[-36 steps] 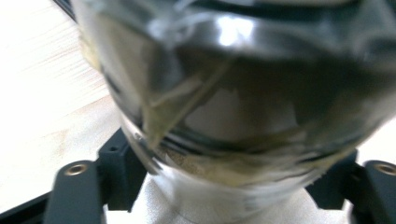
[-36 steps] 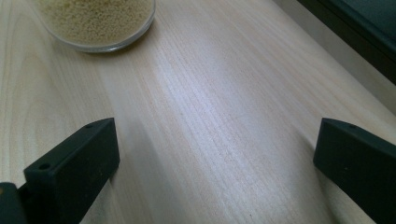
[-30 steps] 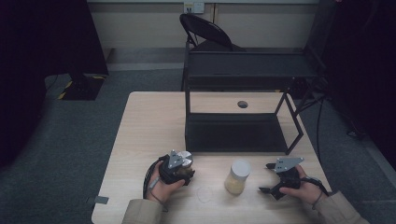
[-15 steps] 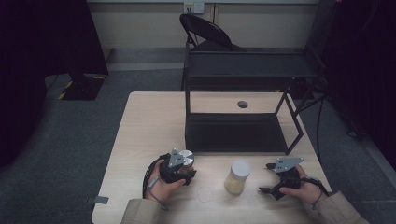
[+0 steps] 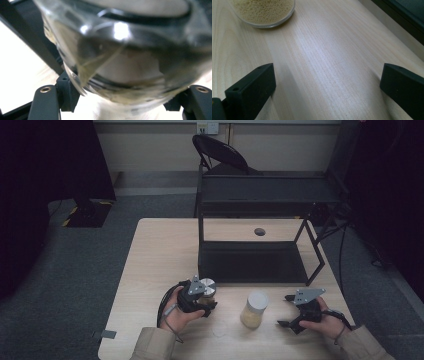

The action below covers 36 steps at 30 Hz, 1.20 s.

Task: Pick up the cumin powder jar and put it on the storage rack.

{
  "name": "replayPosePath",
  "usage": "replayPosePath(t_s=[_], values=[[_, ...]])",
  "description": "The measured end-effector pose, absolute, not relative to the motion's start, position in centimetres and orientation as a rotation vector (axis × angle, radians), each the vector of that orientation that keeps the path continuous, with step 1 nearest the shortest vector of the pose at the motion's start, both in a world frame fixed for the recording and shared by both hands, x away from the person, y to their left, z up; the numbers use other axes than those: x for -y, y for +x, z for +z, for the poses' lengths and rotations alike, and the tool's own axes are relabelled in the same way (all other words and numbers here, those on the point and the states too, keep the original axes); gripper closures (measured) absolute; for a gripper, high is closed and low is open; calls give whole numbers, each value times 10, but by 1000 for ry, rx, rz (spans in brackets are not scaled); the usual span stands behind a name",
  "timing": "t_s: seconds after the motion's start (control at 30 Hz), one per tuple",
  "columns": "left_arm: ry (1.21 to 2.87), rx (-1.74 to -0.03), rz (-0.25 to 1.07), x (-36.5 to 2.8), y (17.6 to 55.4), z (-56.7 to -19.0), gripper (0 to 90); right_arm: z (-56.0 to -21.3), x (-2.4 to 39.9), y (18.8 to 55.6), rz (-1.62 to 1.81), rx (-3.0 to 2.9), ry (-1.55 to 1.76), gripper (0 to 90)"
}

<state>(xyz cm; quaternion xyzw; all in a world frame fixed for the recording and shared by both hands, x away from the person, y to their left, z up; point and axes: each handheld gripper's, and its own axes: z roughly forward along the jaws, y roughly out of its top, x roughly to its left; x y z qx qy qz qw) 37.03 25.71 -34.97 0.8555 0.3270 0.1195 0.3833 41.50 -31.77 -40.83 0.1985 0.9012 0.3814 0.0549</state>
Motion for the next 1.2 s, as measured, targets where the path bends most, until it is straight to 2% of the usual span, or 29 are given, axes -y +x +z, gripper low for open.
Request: replayPosePath(t_s=[0.63, 1.2], values=[[2220, -764, 268, -233, 410, -280, 310, -408, 318, 415, 1158, -2736, 603, 0], [2237, -749, 240, -217, 441, -238, 310, -408, 318, 415, 1159, -2735, 602, 0]])
